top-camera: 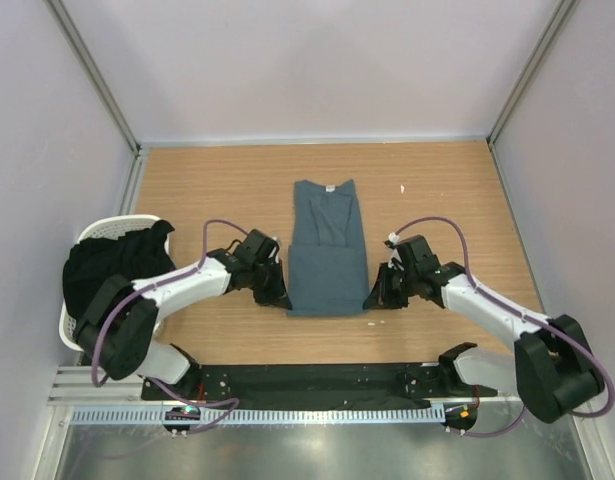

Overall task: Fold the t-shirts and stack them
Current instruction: Fold the tshirt

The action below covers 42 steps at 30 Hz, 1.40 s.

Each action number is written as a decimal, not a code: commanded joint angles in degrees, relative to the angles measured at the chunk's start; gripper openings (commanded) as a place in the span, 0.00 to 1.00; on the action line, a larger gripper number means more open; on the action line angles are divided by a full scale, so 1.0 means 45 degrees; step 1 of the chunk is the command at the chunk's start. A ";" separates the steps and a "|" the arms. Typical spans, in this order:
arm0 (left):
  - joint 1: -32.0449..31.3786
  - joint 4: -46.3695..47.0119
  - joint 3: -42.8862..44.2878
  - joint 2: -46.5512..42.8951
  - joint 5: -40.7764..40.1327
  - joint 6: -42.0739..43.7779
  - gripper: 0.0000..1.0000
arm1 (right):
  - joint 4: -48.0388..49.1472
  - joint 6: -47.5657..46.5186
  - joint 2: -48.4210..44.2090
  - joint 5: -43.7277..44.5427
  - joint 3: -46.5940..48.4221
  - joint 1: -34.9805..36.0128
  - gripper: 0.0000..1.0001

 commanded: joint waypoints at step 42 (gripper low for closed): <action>0.3513 -0.8213 1.1654 0.4342 -0.0729 0.1954 0.00 | -0.3423 -0.0017 0.5208 0.0558 0.9794 -0.1794 0.01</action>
